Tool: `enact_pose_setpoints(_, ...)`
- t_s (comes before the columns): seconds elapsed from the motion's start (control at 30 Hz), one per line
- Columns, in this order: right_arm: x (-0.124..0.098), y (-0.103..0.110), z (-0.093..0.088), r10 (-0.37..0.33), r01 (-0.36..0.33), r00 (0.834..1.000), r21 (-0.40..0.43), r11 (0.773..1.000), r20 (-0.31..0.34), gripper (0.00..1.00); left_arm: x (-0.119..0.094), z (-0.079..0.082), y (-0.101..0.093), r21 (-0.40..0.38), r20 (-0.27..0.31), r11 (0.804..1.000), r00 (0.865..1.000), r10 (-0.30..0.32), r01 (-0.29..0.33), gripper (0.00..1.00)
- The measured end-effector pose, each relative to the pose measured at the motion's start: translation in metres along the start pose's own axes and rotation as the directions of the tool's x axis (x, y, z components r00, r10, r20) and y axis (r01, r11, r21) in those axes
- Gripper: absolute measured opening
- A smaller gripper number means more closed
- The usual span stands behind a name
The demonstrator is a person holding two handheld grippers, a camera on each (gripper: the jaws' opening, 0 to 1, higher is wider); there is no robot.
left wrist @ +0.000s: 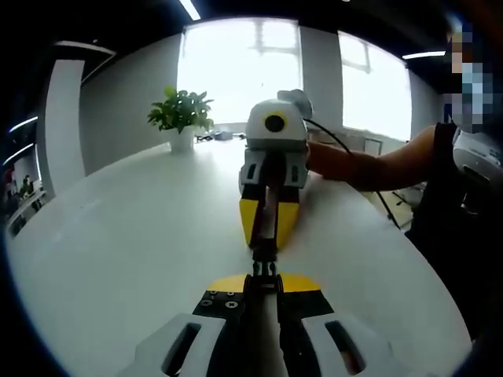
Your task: Snap the two parts of the plastic buckle together until the buckle closes and remains connected.
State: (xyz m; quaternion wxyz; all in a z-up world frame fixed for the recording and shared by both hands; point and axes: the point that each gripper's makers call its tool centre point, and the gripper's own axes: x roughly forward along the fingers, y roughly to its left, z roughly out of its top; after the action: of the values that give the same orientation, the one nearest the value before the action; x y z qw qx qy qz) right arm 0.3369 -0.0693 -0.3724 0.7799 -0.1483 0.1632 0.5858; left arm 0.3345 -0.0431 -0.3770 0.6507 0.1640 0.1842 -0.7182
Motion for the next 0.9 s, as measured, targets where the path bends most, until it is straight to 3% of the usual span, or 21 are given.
enact_pose_setpoints(0.9,0.0014,0.0018,0.0004,0.012,-0.012,1.0,-0.007,1.0,0.0,0.1,0.0018,0.0012,-0.0032,0.004,0.011,1.0,1.0,-0.008,0.008,0.1)
